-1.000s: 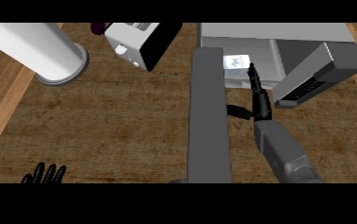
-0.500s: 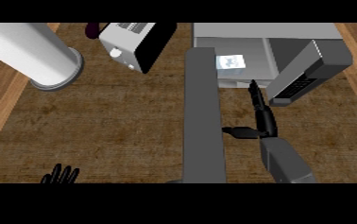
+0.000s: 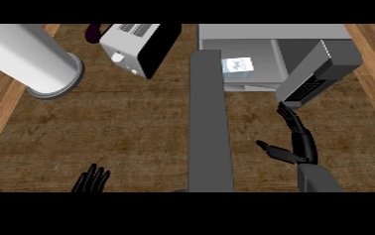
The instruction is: Pick up the milk, place it into the microwave and close the microwave
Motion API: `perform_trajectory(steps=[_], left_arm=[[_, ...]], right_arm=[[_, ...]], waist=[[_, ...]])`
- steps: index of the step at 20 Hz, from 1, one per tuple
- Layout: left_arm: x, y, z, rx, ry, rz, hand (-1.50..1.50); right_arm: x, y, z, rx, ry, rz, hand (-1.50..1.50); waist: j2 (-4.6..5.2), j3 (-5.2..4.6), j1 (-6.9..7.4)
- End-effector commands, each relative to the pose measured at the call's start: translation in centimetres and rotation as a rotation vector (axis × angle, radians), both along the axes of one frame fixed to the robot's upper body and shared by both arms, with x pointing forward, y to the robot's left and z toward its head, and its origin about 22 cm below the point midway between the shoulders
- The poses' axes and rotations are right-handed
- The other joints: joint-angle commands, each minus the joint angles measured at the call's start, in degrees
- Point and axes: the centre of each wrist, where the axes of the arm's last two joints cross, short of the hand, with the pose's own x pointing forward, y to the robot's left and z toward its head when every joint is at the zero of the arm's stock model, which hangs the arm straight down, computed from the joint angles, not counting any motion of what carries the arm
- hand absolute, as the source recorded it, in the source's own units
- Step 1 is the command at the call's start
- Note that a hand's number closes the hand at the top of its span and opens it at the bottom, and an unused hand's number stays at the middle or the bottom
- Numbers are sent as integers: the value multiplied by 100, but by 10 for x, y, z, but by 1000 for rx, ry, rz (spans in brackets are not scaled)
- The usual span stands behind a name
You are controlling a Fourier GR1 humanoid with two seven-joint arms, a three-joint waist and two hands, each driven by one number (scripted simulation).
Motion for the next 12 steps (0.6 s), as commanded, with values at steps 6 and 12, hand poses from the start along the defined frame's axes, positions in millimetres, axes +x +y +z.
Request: perform_trajectory(steps=[6, 12], left_arm=[[35, -29, -11, 135, 39, -208, 150], [69, -75, -24, 176, -3, -282, 150]], right_arm=[[-59, -48, -6, 18, -37, -43, -150], [-67, -89, 11, 90, -60, -85, -150]], waist=[[-17, -7, -94], [6, -1, -38]])
